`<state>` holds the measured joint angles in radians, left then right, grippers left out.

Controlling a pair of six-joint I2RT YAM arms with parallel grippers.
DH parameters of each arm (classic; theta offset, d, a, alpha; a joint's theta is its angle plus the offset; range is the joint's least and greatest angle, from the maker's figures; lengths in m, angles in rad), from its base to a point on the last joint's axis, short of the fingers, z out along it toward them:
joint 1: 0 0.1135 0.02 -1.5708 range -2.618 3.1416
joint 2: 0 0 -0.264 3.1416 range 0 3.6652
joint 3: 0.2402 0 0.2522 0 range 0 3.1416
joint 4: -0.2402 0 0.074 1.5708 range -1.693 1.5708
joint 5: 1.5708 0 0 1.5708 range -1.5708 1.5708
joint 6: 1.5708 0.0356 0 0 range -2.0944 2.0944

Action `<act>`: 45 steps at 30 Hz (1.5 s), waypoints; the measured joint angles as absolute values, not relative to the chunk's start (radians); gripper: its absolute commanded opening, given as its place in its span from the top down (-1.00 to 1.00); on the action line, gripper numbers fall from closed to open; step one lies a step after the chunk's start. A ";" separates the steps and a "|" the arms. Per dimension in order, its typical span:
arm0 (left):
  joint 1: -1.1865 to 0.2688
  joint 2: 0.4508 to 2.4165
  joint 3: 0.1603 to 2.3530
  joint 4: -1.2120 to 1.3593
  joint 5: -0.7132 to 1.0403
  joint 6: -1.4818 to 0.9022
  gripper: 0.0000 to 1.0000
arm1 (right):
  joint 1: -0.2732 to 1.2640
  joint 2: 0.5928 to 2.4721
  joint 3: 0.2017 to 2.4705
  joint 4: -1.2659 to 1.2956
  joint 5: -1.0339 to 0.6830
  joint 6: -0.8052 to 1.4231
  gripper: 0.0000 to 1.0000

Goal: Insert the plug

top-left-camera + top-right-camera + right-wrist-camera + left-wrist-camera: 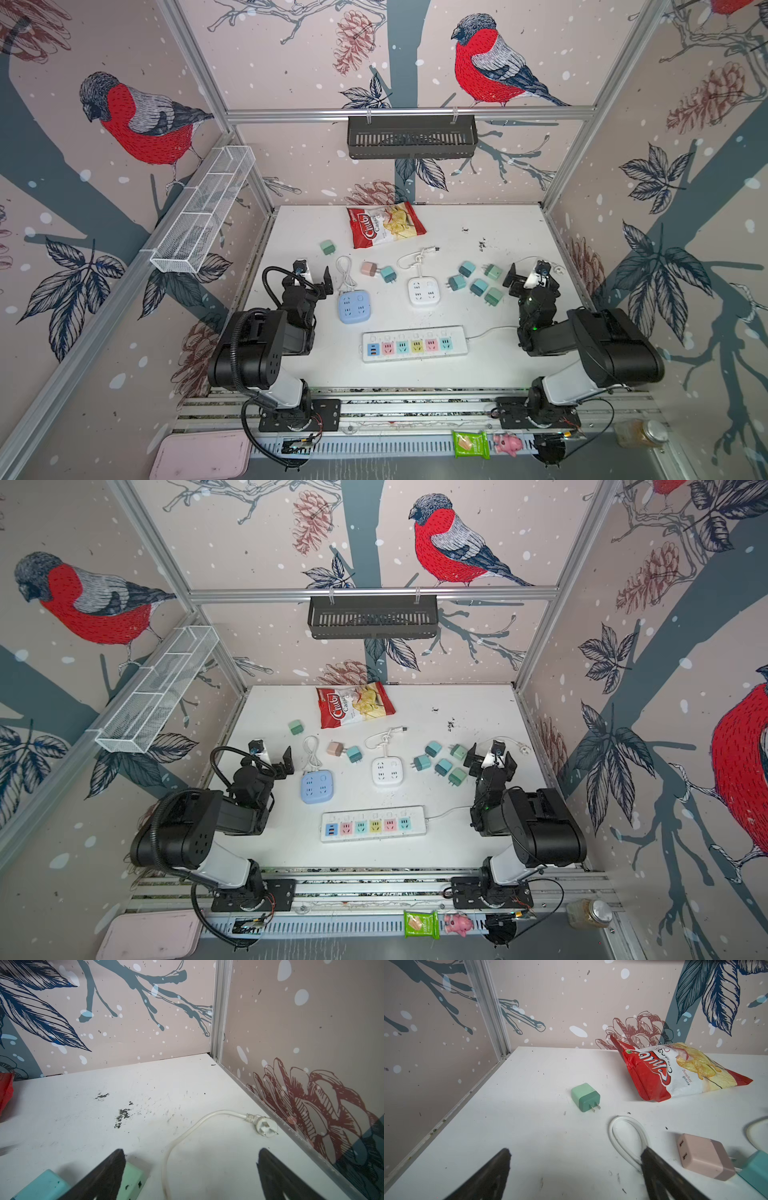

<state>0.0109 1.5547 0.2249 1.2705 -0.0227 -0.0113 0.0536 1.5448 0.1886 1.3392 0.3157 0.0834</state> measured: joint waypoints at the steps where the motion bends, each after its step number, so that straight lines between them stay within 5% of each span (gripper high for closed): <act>1: 0.011 1.555 0.225 1.271 -0.023 -0.011 -0.95 | 0.054 1.545 0.189 1.340 0.316 0.083 -0.99; 33: -0.002 1.551 0.223 1.269 -0.028 -0.009 -0.95 | 0.056 1.544 0.182 1.340 0.316 0.083 -0.99; 45: -0.034 1.355 0.436 0.855 -0.192 -0.030 -0.95 | 0.092 1.340 0.271 1.132 0.383 0.080 -0.99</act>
<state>-0.0338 1.3552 0.4358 0.8555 -0.1921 -0.0299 0.0917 1.3403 0.2714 1.1320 0.3828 0.0795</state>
